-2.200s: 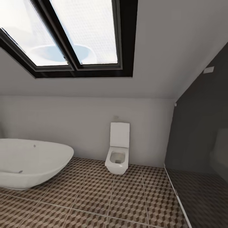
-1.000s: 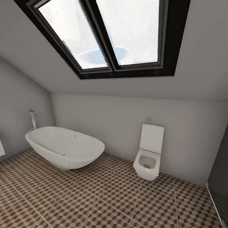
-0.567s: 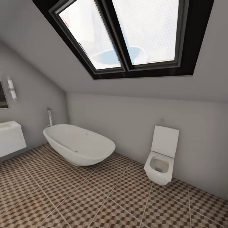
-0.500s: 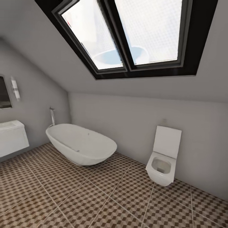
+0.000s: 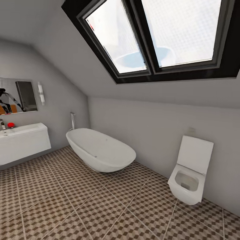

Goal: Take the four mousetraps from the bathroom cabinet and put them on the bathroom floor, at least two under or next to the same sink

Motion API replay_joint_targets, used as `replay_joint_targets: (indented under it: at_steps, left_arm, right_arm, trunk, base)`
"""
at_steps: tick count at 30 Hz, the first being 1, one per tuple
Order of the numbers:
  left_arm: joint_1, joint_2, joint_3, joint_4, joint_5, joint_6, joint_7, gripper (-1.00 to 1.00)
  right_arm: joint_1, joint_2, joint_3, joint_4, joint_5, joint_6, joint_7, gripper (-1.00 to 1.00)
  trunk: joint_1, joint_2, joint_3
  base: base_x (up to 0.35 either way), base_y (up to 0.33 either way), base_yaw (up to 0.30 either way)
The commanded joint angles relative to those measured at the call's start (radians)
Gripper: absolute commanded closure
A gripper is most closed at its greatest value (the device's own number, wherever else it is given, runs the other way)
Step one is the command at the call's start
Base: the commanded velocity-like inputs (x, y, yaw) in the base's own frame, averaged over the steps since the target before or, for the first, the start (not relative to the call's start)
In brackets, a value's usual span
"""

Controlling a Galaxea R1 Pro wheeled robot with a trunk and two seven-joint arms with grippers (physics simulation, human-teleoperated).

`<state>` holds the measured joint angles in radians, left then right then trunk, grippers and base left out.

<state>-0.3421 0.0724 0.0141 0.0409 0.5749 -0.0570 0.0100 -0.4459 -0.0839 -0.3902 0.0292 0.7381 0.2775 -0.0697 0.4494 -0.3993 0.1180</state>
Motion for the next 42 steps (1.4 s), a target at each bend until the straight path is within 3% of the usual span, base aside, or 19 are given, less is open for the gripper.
replay_joint_targets:
  at_steps: [1,20,36,42]
  left_arm:
    - [-0.002,0.0,0.001,0.004,-0.004,-0.006,0.002,1.0]
    - [-0.002,0.0,0.001,0.004,-0.004,-0.006,0.001,1.0]
    - [-0.002,0.0,0.001,0.004,-0.004,-0.006,0.001,1.0]
    - [-0.002,0.0,0.002,0.004,-0.004,-0.006,0.001,1.0]
  right_arm:
    - [-0.001,-0.001,-0.008,0.003,0.007,0.0,-0.004,1.0]
    - [-0.001,-0.001,-0.007,0.009,0.008,0.0,-0.003,1.0]
    - [0.012,-0.001,-0.007,0.01,0.009,0.0,-0.003,1.0]
    - [0.019,-0.001,-0.007,0.009,0.054,0.0,-0.003,1.0]
  trunk:
    - [0.001,-0.001,-0.001]
    - [0.001,-0.001,-0.019]
    - [0.001,-0.001,-0.037]
    - [0.001,-0.001,-0.043]
  base:
    - [0.179,0.0,0.291]
    - [0.301,0.005,0.255]
    - [0.321,0.121,0.219]
    - [0.299,0.184,0.234]
